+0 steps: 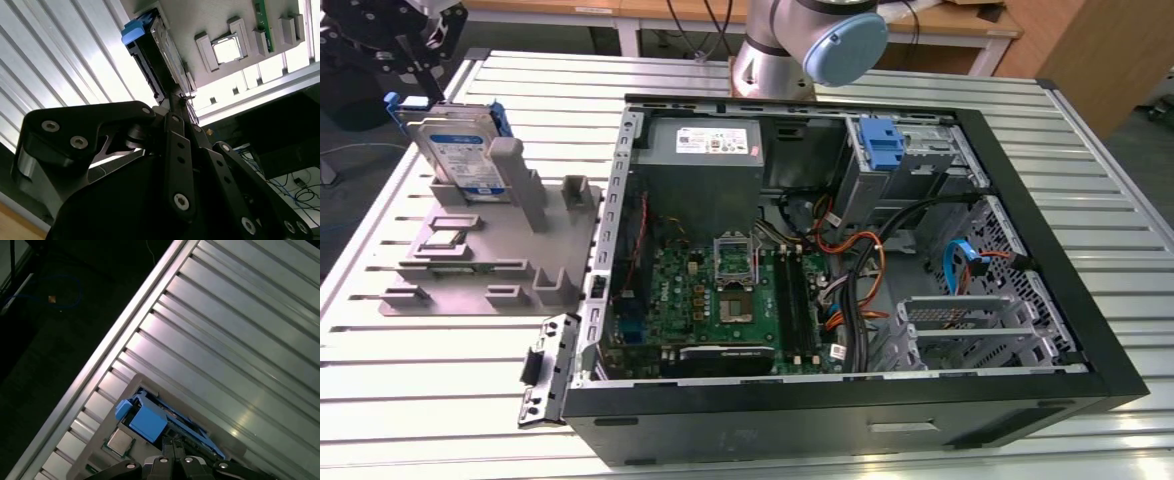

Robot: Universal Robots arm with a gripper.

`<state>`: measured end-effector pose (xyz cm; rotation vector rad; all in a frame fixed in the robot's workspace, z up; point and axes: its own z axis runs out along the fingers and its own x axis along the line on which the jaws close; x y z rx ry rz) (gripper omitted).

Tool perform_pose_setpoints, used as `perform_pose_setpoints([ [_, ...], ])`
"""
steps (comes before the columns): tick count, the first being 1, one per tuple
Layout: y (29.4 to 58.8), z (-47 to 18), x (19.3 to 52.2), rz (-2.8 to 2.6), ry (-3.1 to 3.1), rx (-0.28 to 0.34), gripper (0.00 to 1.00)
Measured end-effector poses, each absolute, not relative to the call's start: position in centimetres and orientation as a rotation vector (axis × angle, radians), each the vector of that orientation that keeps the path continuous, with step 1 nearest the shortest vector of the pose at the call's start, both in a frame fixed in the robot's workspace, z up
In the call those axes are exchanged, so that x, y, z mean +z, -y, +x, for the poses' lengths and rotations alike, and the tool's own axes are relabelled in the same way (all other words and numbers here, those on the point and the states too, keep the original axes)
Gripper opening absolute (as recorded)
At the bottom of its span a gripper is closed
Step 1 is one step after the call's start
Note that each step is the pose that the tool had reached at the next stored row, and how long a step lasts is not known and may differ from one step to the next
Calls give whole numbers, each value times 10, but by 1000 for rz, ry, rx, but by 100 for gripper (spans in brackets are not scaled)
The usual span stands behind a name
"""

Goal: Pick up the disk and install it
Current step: 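Pick up the disk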

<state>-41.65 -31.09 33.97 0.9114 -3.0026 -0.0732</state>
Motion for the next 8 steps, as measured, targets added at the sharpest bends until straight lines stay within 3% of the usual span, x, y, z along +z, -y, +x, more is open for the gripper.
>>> perform_pose_setpoints([
  [8, 311, -416, 340, 916, 3001, -73, 10],
])
